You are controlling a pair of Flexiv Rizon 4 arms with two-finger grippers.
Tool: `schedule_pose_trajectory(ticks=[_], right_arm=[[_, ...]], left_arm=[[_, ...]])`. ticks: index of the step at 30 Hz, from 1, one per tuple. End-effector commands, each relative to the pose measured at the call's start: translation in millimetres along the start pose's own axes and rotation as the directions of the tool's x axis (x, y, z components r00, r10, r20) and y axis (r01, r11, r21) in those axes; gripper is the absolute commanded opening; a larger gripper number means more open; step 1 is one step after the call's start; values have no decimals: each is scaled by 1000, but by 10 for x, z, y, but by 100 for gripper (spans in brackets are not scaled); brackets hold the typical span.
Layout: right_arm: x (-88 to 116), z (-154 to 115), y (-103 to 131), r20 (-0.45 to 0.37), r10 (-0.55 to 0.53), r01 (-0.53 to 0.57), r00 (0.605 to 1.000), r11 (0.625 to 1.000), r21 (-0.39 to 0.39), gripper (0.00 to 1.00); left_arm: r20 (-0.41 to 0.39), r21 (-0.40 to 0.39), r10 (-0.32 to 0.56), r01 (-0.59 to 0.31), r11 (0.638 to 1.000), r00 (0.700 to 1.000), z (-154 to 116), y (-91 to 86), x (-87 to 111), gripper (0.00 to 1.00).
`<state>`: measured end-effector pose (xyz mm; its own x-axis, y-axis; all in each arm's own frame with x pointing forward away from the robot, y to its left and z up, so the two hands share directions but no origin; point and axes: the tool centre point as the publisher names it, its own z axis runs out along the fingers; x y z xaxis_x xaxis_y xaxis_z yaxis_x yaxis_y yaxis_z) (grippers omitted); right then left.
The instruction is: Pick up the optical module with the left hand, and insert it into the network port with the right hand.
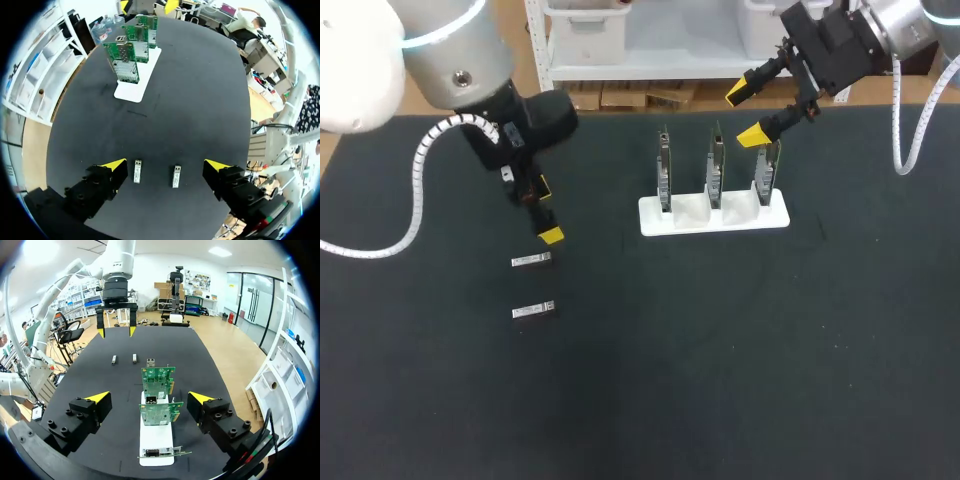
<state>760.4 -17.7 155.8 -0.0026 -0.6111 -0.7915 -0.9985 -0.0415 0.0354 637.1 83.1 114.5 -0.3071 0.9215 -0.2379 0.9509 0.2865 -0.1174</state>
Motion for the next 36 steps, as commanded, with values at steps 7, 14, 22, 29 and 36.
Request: schedule_pose_trajectory(ticks=[7,14,22,29,36], right_arm=[[4,-1,11,1,-1,1,1000,1000,3,100],[4,-1,11,1,-1,1,1000,1000,3,100],[4,-1,11,1,-1,1,1000,1000,3,100],[4,-1,11,1,-1,1,1000,1000,3,100],[4,-1,11,1,-1,1,1000,1000,3,100]], left_arm=[[24,-10,2,-2,1000,1000,18,-7,29,100],[24,-10,2,-2,1000,1000,18,-7,29,100],[-61,-85,178,-183,979,982,29,-5,-96,100],[-91,-106,157,-166,980,983,108,-6,88,100],[-145,-126,66,-84,988,987,185,-26,310,100]])
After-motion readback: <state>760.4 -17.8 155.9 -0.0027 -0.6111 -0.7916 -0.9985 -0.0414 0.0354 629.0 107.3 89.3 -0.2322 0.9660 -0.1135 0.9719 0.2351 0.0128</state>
